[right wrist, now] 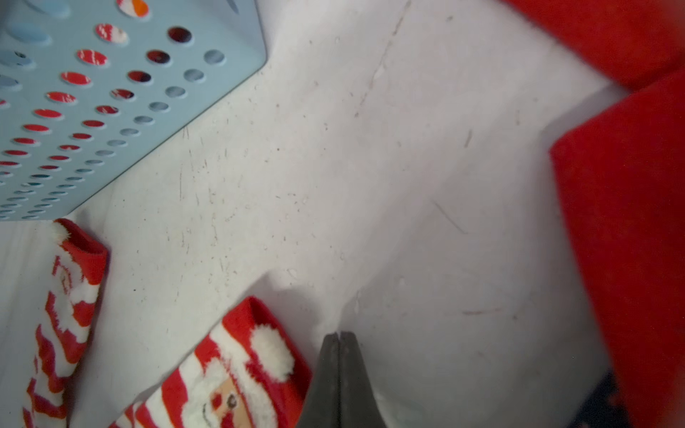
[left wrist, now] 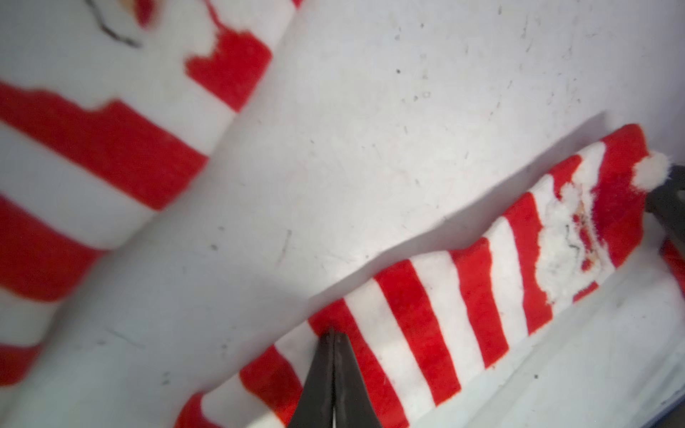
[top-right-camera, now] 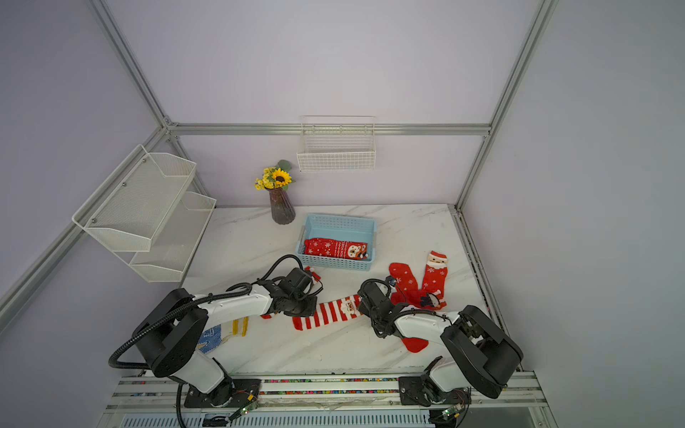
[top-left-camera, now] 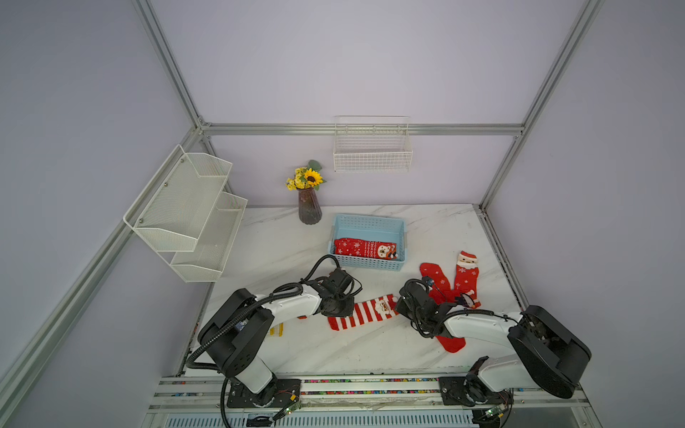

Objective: Place the socks together as a pair
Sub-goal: Move the sock to the center of the board, then pick up the sock at the center of the board.

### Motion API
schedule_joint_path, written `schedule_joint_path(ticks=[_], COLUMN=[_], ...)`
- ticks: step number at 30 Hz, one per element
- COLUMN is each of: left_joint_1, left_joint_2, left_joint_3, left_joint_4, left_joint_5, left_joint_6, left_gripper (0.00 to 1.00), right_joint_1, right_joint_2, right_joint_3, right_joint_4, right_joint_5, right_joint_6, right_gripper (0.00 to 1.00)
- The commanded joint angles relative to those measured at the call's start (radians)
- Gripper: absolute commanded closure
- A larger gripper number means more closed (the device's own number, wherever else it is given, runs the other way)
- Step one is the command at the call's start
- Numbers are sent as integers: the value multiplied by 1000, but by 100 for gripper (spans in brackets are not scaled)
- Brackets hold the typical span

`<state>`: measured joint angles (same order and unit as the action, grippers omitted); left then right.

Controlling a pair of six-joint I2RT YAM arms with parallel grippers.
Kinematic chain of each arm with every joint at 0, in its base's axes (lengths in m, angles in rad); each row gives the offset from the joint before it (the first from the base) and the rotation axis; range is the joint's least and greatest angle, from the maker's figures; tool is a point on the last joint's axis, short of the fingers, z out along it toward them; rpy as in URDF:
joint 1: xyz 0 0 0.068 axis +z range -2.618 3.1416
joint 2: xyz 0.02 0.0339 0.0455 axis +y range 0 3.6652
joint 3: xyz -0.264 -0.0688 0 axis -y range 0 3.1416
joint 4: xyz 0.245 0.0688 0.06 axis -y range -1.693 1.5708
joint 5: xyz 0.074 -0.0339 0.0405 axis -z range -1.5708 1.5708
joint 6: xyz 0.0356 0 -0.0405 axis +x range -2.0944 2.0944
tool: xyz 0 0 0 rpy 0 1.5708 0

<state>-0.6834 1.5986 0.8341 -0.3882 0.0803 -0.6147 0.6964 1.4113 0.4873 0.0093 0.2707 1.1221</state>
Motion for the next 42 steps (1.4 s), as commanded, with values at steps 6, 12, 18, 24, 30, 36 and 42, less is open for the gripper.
schedule_joint_path(ticks=[6,12,18,24,30,36,42], left_joint_1=[50,104,184,256,271,291,292], left_joint_2=[-177,-388,-402,-343,-395,-484,-453], left_joint_3=[23,-33,-75,-104,-177,-283,-305], left_joint_4=[-58,-126,-245,-260,-236,-196,-148], left_joint_5=[-25,-97,-259,-252,-285,-281,-229], left_joint_6=[47,-65,-186,-258,-353,-445,-447], left_gripper=[71,35,35,40,43,43,49], right_joint_1=[1,1,1,2,1,1,2], right_joint_2=[-87,-150,-199,-175,-174,-162,-156], right_joint_3=[-18,16,6,9,-6,4,8], right_joint_4=[130,108,171,190,220,232,246], right_joint_5=[-55,-60,-85,-108,-139,-171,-183], right_joint_6=[-14,-132,-193,-205,-217,-242,-254], right_gripper=[100,100,100,100,100,100,100])
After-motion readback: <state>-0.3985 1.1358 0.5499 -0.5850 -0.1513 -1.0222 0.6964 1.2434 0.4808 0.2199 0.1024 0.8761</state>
